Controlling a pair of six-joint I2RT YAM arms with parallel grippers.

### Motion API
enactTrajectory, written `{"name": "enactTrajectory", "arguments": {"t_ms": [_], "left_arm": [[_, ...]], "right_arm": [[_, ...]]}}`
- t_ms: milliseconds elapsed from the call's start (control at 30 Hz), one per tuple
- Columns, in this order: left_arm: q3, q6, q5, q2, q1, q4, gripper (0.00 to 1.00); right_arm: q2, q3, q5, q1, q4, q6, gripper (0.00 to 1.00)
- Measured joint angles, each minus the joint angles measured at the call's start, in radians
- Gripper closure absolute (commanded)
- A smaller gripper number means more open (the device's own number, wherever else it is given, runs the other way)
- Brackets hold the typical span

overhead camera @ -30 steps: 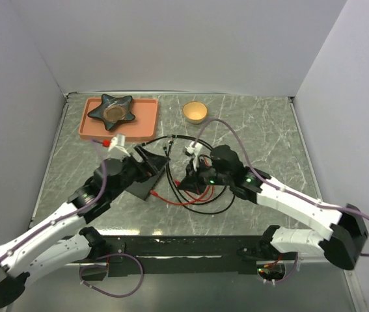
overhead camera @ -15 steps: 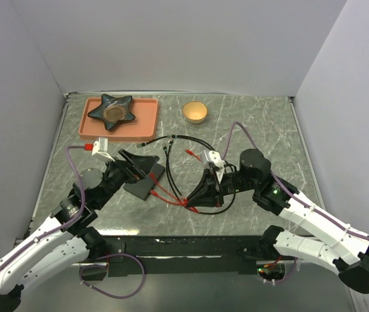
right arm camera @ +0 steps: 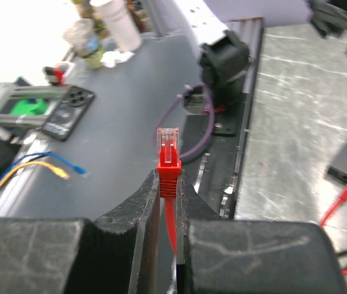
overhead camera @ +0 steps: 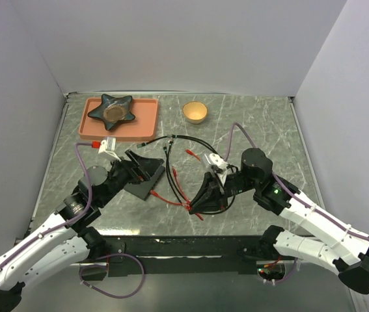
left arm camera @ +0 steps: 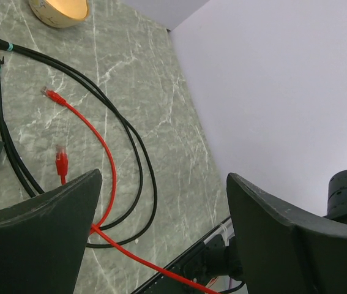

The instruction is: Insert the plug into the switch port

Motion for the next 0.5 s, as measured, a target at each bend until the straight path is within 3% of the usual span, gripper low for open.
{"name": "enactTrajectory", "arguments": {"t_ms": [500], "left_arm": [[-0.001,0.038,0.0,0.012,0.0,-0.001,0.12]], "right_arm": [[-0.07,0.034,-0.113,0.0,0.078,0.066,1.0]]}}
